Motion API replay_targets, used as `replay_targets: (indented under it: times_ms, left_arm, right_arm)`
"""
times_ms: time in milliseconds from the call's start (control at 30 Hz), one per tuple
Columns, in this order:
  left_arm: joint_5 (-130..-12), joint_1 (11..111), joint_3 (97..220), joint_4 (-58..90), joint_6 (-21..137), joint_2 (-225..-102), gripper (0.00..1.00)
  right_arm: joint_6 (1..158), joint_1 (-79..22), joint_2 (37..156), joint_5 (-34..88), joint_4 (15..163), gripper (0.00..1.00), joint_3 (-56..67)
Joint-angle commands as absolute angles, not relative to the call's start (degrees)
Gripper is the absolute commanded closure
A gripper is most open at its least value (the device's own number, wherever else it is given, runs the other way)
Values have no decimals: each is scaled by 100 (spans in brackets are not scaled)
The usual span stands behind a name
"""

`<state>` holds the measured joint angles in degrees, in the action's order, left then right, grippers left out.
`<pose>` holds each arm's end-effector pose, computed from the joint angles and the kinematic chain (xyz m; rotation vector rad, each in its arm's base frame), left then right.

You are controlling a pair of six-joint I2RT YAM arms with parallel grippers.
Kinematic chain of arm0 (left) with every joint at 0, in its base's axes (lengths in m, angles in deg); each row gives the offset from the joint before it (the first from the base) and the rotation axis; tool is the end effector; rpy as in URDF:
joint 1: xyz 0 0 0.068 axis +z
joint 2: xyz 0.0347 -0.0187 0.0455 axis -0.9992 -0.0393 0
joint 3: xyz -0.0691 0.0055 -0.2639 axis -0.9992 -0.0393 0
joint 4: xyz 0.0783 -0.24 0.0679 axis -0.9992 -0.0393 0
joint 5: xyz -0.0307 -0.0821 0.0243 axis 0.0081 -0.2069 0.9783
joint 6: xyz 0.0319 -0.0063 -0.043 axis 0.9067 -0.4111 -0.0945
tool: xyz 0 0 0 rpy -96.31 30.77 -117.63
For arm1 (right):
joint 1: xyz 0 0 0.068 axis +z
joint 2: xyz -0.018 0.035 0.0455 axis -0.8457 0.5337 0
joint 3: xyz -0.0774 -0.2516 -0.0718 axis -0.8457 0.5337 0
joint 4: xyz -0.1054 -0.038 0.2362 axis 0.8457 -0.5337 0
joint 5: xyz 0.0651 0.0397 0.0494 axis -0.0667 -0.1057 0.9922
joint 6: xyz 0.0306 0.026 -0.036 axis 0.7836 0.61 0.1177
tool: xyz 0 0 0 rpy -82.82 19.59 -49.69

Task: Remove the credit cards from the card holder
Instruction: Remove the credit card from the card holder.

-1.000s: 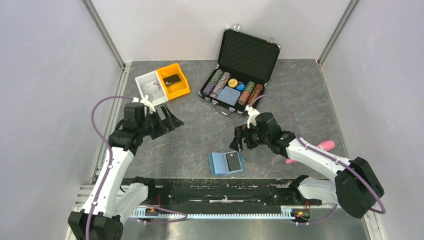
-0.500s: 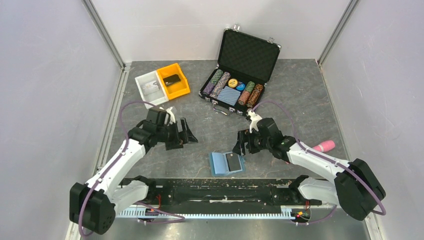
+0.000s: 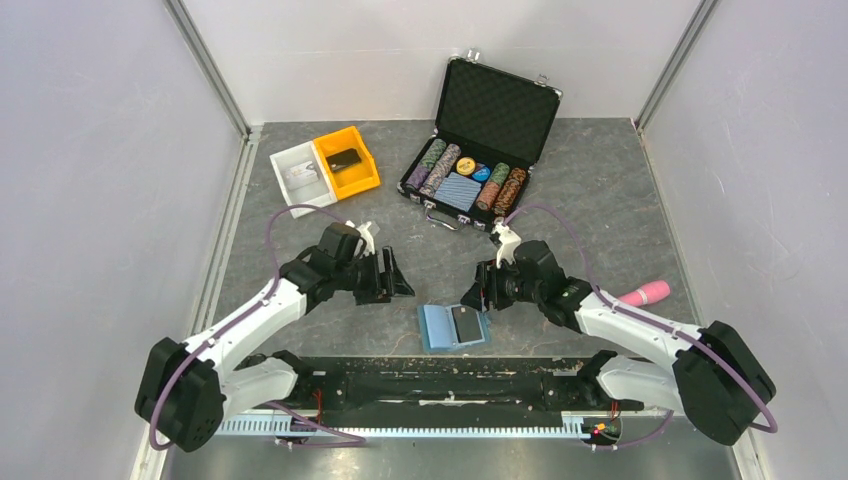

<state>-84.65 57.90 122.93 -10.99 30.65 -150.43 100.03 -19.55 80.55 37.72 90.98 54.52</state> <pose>0.1772 -0.1170 0.2126 -0.0302 2.6269 -0.9495 0.1684 0.1466 0.1828 -0.4079 2.3227 0.9488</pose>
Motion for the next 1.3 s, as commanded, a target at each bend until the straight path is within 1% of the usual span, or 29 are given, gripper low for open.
replay_targets:
  times_ms: [0, 33, 100, 200, 467, 700, 900, 1033, 1267]
  left_arm:
    - [-8984, 5610, 12302, -55, 2498, -15178, 29]
    - [-9070, 5540, 12292, 158, 2383, -15272, 34]
    - [-9158, 5357, 12327, 465, 2219, -15471, 42]
    - [-9125, 5004, 12395, 862, 2082, -15758, 47]
    - [-9068, 4319, 12453, 1356, 1815, -16683, 62]
    - [-8731, 4134, 11972, 2063, 1746, -17177, 63]
    - [-8873, 4040, 11669, 2951, 1490, -17776, 63]
    - [-8705, 3980, 11611, 3022, 1522, -17896, 63]
    - [-8640, 3985, 11519, 3126, 1564, -17848, 59]
  right_arm:
    - [10333, -1892, 8034, 3889, 9617, 45, 5517]
    - [10353, -1882, 8012, 3925, 9637, 46, 5534]
    - [10385, -1873, 7952, 3986, 9638, 48, 5599]
    - [10431, -1863, 7911, 4160, 9641, 50, 5691]
    - [10455, -1857, 7925, 3953, 9613, 57, 6015]
    - [10485, -1858, 8037, 3931, 9804, 60, 6249]
    - [10504, -1857, 8277, 4000, 10039, 64, 6393]
    - [10536, -1864, 8221, 3802, 10036, 67, 6558]
    - [10578, -1853, 8195, 3851, 10126, 68, 6706]
